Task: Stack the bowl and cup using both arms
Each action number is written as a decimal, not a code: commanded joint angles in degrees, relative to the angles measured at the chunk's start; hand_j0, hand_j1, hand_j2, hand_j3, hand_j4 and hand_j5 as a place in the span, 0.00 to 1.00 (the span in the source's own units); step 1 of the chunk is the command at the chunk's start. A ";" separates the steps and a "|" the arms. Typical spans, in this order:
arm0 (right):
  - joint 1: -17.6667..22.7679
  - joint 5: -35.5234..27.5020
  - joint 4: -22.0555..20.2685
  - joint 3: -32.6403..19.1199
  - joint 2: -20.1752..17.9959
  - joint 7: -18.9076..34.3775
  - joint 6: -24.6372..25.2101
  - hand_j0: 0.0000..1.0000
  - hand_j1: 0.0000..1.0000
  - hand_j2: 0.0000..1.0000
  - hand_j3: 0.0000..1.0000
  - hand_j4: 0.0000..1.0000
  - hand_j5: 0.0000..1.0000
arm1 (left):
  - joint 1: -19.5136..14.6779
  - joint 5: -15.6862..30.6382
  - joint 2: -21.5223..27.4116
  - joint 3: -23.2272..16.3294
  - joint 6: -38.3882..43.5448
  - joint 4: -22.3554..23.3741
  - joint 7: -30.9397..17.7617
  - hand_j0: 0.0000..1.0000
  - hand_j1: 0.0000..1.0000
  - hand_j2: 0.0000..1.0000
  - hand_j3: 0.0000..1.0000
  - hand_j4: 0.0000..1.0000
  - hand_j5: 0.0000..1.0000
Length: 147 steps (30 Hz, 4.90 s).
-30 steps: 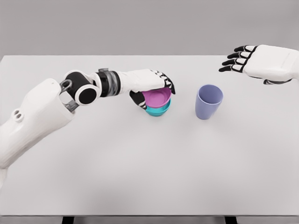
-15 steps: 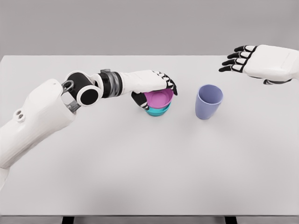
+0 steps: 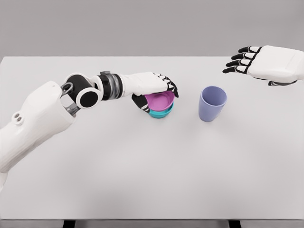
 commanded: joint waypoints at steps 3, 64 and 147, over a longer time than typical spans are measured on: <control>0.00 -0.16 0.00 -0.03 -0.06 -0.03 0.14 1.00 1.00 1.00 1.00 1.00 1.00 | 0.09 0.33 0.22 0.04 0.14 0.00 -0.09 0.80 0.80 0.80 0.80 0.80 0.80; -0.26 -5.35 6.77 -1.17 1.43 -0.03 0.14 1.00 1.00 1.00 1.00 1.00 1.00 | 35.77 49.20 31.25 33.79 -30.21 0.09 -0.09 1.00 1.00 1.00 1.00 1.00 1.00; -8.88 2.30 15.38 15.80 13.56 -0.03 0.14 0.59 0.59 0.59 0.59 0.59 0.59 | 38.67 51.84 24.48 33.79 -30.21 7.47 -0.09 1.00 1.00 1.00 1.00 1.00 1.00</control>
